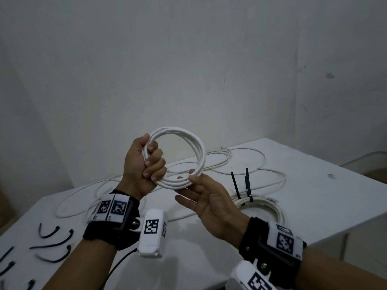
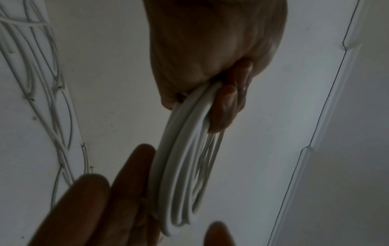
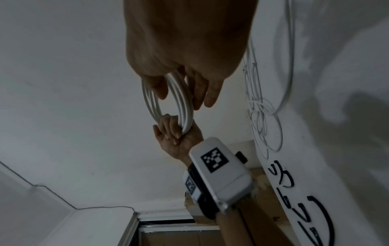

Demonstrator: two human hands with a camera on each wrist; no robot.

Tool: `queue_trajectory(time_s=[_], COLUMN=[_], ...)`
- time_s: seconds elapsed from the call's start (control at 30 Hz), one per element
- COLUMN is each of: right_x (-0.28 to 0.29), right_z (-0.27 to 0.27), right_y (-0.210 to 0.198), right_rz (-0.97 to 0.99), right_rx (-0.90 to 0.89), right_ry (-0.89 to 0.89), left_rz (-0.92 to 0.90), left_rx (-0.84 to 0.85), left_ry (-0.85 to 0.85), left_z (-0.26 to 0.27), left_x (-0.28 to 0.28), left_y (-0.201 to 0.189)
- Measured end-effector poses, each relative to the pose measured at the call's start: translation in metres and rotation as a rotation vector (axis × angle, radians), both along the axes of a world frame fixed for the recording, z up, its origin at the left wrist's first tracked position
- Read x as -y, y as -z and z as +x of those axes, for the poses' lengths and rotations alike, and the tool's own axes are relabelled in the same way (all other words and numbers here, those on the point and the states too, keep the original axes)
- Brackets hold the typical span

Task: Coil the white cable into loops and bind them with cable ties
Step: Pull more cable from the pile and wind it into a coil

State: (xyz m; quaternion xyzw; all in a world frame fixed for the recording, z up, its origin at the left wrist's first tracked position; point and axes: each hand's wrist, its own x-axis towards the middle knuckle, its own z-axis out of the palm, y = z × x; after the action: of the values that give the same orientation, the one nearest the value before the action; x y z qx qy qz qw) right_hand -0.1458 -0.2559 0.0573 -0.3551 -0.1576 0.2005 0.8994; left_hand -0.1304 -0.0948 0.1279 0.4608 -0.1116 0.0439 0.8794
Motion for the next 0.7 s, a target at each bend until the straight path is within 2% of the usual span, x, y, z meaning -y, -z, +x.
queue_trajectory(time_s=[0.17,0.33,0.47,0.7], right_x=[-0.005,-0.002,-0.004,-0.003], right_z=[0.005,0.007,0.012,0.015], right_y=[0.0,-0.008,-0.011,-0.006], right_rz=[0.033,0.187,0.294,0.394], right_rx=[-0.068,-0.195,-0.275,-0.325], right_ry=[0.063,-0.017,-0.003,-0.061], left_rz=[0.019,0.06,0.115,0.146], left_rx=[-0.027,-0.083,-0.075,-0.069], left_ry=[0.002,-0.055,-0.138,-0.125], left_z=[-0.004,-0.006,-0.008,-0.012], left_x=[0.005,0.009,0.017,0.019], left_y=[0.006,0.016,0.023,0.021])
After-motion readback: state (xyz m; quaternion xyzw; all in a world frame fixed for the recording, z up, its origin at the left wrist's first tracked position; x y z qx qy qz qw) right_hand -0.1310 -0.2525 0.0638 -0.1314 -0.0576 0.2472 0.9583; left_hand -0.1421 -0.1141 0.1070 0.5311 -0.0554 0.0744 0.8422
